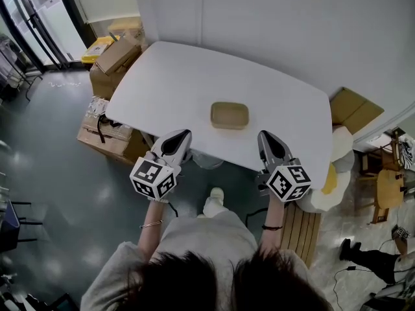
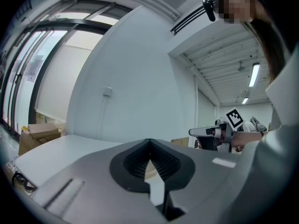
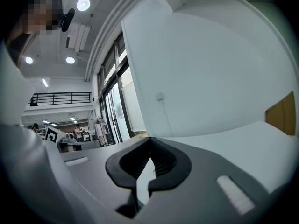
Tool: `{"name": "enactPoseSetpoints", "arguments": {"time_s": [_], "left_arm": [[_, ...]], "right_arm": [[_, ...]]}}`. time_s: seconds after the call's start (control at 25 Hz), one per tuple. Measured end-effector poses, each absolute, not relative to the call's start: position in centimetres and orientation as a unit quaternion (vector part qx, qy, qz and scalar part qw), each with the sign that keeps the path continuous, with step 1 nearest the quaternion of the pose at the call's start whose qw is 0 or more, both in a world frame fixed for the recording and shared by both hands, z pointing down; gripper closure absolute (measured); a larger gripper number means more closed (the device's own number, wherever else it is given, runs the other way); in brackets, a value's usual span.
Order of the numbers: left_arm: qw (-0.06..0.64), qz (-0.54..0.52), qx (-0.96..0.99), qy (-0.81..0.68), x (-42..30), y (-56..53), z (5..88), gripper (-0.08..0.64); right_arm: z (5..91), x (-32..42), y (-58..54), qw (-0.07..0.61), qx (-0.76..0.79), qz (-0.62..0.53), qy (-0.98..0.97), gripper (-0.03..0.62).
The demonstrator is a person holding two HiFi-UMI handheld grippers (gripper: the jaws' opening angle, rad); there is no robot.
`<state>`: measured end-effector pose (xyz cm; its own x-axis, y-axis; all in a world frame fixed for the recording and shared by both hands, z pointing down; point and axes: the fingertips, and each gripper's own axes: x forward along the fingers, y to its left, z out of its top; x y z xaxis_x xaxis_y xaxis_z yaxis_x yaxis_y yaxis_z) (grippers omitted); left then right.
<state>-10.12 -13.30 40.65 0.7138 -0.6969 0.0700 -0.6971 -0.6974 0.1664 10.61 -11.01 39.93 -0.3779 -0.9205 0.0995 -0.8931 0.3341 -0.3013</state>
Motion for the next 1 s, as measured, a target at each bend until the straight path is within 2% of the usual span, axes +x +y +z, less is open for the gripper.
{"name": "enactPoseSetpoints", "arguments": {"time_s": [1.0], "left_arm": [[0.114,0.018,0.916,-0.384,-3.9,-23.1,41.7,0.569]], "right_arm": [[41.8,15.7,-21.2,0.030,-0.530,-0.193,0.825,0.578]]}}
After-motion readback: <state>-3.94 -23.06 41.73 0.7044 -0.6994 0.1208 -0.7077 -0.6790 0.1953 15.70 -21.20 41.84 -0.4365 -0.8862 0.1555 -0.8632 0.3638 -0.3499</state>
